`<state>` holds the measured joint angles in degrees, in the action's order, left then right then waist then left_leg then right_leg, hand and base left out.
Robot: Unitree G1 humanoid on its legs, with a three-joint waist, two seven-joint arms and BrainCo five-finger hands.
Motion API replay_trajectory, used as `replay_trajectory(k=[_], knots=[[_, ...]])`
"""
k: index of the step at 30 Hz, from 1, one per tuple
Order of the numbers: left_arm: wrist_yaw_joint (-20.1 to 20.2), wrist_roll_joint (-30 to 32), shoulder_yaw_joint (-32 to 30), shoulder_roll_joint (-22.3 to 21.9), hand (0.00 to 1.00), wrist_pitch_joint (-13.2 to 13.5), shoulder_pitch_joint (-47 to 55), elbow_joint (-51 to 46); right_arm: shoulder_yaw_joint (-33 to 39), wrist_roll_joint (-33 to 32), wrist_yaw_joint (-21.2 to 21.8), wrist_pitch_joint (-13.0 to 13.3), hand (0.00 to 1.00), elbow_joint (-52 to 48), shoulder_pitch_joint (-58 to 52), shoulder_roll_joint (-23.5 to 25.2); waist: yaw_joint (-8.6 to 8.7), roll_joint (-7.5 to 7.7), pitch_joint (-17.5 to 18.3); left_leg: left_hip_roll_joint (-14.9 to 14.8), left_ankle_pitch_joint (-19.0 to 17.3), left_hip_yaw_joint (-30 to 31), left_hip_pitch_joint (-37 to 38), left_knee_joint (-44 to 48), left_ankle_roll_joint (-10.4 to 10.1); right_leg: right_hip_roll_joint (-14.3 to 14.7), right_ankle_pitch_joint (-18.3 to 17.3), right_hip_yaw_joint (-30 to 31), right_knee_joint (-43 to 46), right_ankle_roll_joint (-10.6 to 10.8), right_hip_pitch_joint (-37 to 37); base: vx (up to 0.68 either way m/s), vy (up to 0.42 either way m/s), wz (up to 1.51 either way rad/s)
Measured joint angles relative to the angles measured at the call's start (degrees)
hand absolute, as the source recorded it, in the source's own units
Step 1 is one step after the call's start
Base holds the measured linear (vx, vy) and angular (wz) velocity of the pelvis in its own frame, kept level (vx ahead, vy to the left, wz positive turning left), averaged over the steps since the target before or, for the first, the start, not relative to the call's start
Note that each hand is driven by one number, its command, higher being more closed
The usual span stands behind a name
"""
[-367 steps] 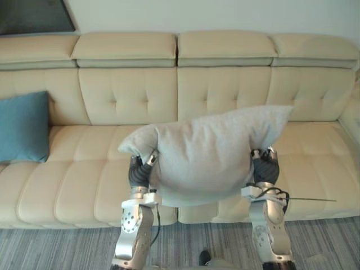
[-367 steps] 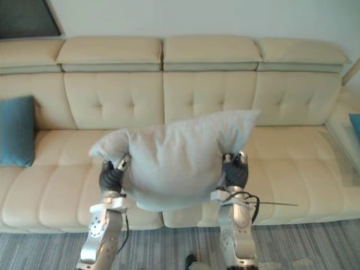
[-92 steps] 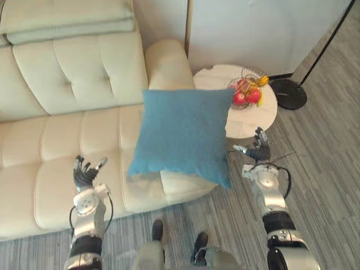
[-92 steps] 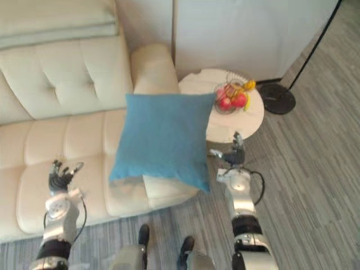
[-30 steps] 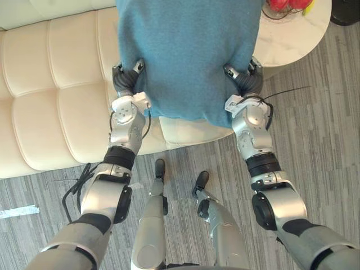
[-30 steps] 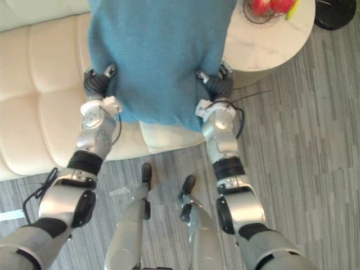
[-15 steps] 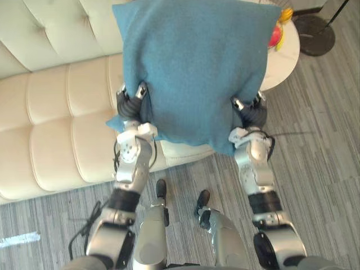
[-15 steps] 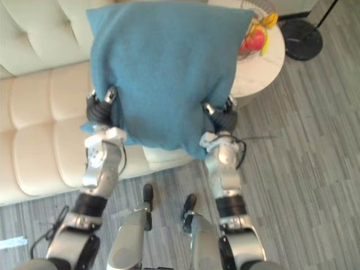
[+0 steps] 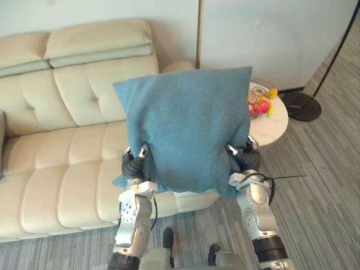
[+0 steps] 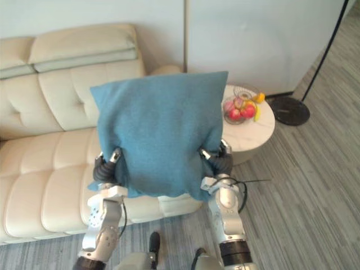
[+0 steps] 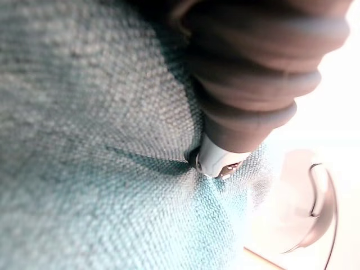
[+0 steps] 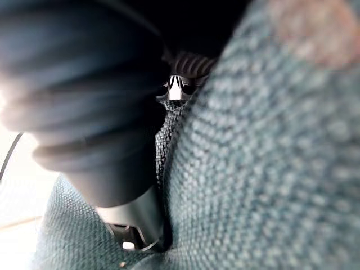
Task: Pick up cushions and gather them together orderly.
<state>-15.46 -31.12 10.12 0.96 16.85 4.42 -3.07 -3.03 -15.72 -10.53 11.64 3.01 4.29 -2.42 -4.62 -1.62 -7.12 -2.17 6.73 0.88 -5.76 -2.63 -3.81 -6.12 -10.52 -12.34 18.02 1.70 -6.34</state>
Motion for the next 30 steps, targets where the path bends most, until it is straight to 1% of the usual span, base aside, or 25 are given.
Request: replay_trajectory(k=[2,4,5,6,7,8,9,11,12,14,15,16,17,18,19,20,22,23,24,25,26,27,28,29,30], knots=[[0.7,0.0,0.0,0.0,1.00,-0.1,0.9,0.0,0.0,0.0,0.4,0.0,1.00,0.0,-0.6,0.0,-0.01,0.00,0.0,0.5,1.2,2.9,-0.6,-0.2,-0.3,-0.1,-0.6,-2.2,0.5,-0.4,0.6,-0.07,-0.004,0.76],[0.7,-0.1,0.6,0.0,1.00,-0.6,1.1,-0.1,0.1,0.0,0.4,0.0,1.00,-0.1,-1.2,-0.7,0.88,-0.55,0.2,0.4,-0.6,2.2,-3.0,-0.1,0.6,-0.9,-1.7,-5.9,2.2,-0.5,0.5,-0.14,-0.010,1.14],[0.8,-0.1,1.0,-0.1,1.00,-1.1,1.2,-0.2,0.6,0.0,0.4,0.0,1.00,-0.2,-1.4,-1.3,1.69,-0.91,0.6,-1.0,-3.3,-3.8,-5.5,1.7,3.2,-1.2,-1.7,-9.1,1.3,-0.6,0.5,-0.13,-0.008,1.25],[1.2,-0.1,1.4,-0.1,1.00,-1.1,1.2,-0.2,1.2,-0.1,0.3,0.1,1.00,-0.2,-1.3,-1.7,1.90,-0.76,0.6,-2.8,-5.3,-10.1,-7.6,5.0,4.9,-2.2,-1.4,-10.4,0.2,-1.2,0.1,-0.14,0.069,1.33],[1.5,-0.3,2.3,0.1,1.00,-1.1,1.3,-0.1,1.8,-0.1,0.3,0.1,1.00,-0.1,-1.3,-2.2,1.42,-0.98,0.6,-5.8,-7.6,-17.8,-10.8,11.1,5.9,-3.7,-1.3,-13.0,0.9,-1.6,-0.7,-0.08,0.118,0.79],[1.8,-0.5,2.5,0.1,1.00,-1.1,1.3,0.1,2.0,-0.1,0.3,0.0,1.00,0.0,-1.3,-2.2,1.45,-1.01,0.6,-6.7,-8.1,-19.2,-11.7,13.3,6.1,-4.2,-1.4,-13.8,1.1,-1.7,-0.7,-0.08,0.136,0.87],[2.2,-0.6,2.9,0.4,1.00,-1.3,1.3,1.2,2.5,-0.1,0.3,0.0,1.00,0.1,-1.5,-2.2,1.90,-0.81,0.7,-7.9,-8.8,-22.4,-13.4,20.2,6.8,-6.3,-1.3,-15.8,1.6,-1.6,-0.6,-0.02,0.128,0.76],[2.4,-0.8,3.3,0.4,1.00,-1.4,1.3,3.2,2.9,-0.1,0.3,0.0,1.00,0.2,-1.9,-2.4,2.69,-0.90,0.9,-11.3,-11.0,-25.8,-12.8,25.8,5.8,-8.3,0.2,-17.8,-0.2,0.1,0.9,0.03,0.144,0.67],[2.5,-1.0,3.5,0.4,1.00,-1.5,1.3,3.4,3.0,-0.1,0.3,0.0,1.00,0.2,-1.9,-2.4,2.98,-1.17,1.0,-12.1,-11.3,-26.2,-12.3,25.8,5.3,-8.4,0.7,-18.3,-0.9,0.4,1.4,0.08,0.193,0.54],[3.3,-1.8,4.0,0.5,1.00,-1.5,1.1,3.9,3.7,-0.1,-0.1,0.0,1.00,0.3,-1.9,-2.8,4.21,-1.90,2.2,-16.3,-11.7,-30.2,-10.0,21.1,3.0,-9.5,4.8,-20.4,-5.6,3.3,2.6,0.12,0.318,0.54],[3.4,-1.8,4.3,0.4,1.00,-1.5,0.8,3.9,4.1,-0.1,-0.1,0.0,1.00,0.3,-1.9,-3.0,4.37,-2.05,2.4,-16.6,-11.1,-30.7,-10.0,19.8,2.4,-9.7,5.5,-20.9,-6.3,3.9,2.7,0.14,0.405,0.63],[3.5,-1.8,5.7,0.4,1.00,-1.6,-0.3,4.1,5.6,-0.1,-0.6,-0.1,1.00,0.4,-1.9,-3.6,4.63,-2.78,2.8,-17.9,-6.6,-32.4,-10.2,16.6,0.3,-10.1,7.2,-22.3,-7.8,6.3,3.2,0.15,0.451,0.78],[3.6,-1.8,6.6,1.2,1.00,-1.7,-2.0,5.7,6.5,-0.1,-1.0,-0.3,1.00,1.6,-1.9,-3.3,4.67,-1.00,2.4,-15.8,-5.7,-32.6,-10.5,18.2,-1.3,-12.2,9.8,-22.5,-9.6,7.3,4.6,0.15,0.467,0.74],[3.6,-2.0,6.7,1.7,1.00,-1.8,-2.3,6.2,6.6,-0.1,-1.0,-0.5,1.00,2.2,-1.9,-3.0,4.71,-0.33,2.5,-15.2,-6.4,-32.5,-11.0,19.1,-0.3,-12.6,11.2,-22.2,-10.6,7.2,4.9,0.14,0.477,0.68],[3.6,-2.7,6.7,3.5,1.00,-2.2,-2.3,6.7,6.7,0.0,-1.0,-1.0,1.00,2.6,-2.0,-2.0,4.77,0.66,2.9,-14.9,-9.5,-31.2,-13.9,24.2,2.2,-13.1,14.6,-21.5,-13.0,7.1,6.0,0.15,0.480,0.49],[3.6,-2.8,6.7,4.6,1.00,-2.2,-2.3,7.1,6.6,0.0,-0.9,-1.0,1.00,2.6,-2.0,-1.1,4.69,0.94,2.9,-14.9,-12.0,-30.0,-15.6,28.2,3.2,-13.3,15.9,-20.9,-14.0,7.6,6.8,0.14,0.474,0.53],[3.6,-2.8,6.6,6.3,1.00,-2.2,-1.8,7.3,6.1,-0.1,-0.9,-1.2,1.00,2.6,-2.0,0.6,3.28,1.67,2.8,-14.9,-18.0,-29.3,-17.8,35.4,4.3,-14.6,17.3,-19.7,-14.0,8.5,7.8,0.15,0.479,0.21],[3.6,-2.8,6.6,6.7,1.00,-2.2,-1.8,7.3,5.8,-0.1,-0.8,-1.2,1.00,2.6,-2.0,0.6,2.93,1.63,2.8,-14.3,-19.8,-28.8,-18.4,36.5,4.3,-15.4,17.4,-18.5,-12.1,8.2,7.1,0.14,0.602,0.13],[3.6,-2.8,6.6,6.8,1.00,-2.3,-1.7,7.3,5.7,-0.2,-0.7,-1.4,1.00,2.6,-2.1,0.5,2.82,1.60,2.8,-13.3,-21.2,-28.5,-18.9,36.4,4.7,-16.4,17.2,-13.5,-7.4,4.9,4.0,0.06,0.350,0.17],[3.6,-2.7,6.6,6.9,1.00,-2.3,-1.6,7.3,5.7,-0.2,-0.6,-1.4,1.00,2.6,-2.1,0.5,2.96,1.52,2.7,-12.9,-21.6,-27.8,-18.9,35.7,4.4,-16.3,15.5,-9.7,-4.3,4.2,2.2,0.10,0.439,0.58],[3.6,-2.7,6.6,6.9,1.00,-2.8,-1.4,7.3,5.7,-0.3,-0.6,-1.4,1.00,2.6,-2.8,0.6,4.53,1.94,2.5,-10.1,-21.4,-25.7,-17.7,32.2,4.3,-12.7,7.5,1.8,6.3,5.1,-2.1,0.08,0.213,0.64],[3.6,-2.7,6.6,7.0,1.00,-3.0,-1.4,7.3,5.7,-0.3,-0.6,-1.5,1.00,2.6,-3.0,0.6,4.86,2.36,2.3,-9.0,-21.2,-25.4,-16.8,30.7,4.6,-11.5,5.1,3.7,8.8,5.3,-3.1,0.15,0.278,0.81],[3.6,-2.7,6.6,7.3,1.00,-3.4,-1.4,7.3,5.8,-0.5,-0.4,-1.5,1.00,2.6,-3.4,0.7,5.34,3.68,1.7,-5.9,-20.4,-24.9,-13.6,26.3,5.8,-7.9,-0.3,6.7,12.6,4.5,-5.4,0.14,0.128,0.39],[3.6,-2.7,6.6,7.3,1.00,-3.4,-1.3,7.3,5.8,-0.5,-0.2,-1.5,1.00,2.6,-3.5,0.7,5.41,3.82,1.7,-5.1,-20.2,-24.7,-12.8,25.2,6.3,-6.5,-1.5,7.4,13.1,4.3,-6.2,0.18,0.124,0.39],[3.6,-2.6,6.7,7.3,1.00,-3.5,-1.4,7.3,6.1,-0.6,0.4,-1.4,1.00,2.6,-3.8,0.7,5.83,3.90,1.8,-3.4,-19.5,-24.4,-10.4,22.0,6.4,-2.0,-4.3,8.8,13.3,3.5,-8.7,0.20,0.067,0.29]])
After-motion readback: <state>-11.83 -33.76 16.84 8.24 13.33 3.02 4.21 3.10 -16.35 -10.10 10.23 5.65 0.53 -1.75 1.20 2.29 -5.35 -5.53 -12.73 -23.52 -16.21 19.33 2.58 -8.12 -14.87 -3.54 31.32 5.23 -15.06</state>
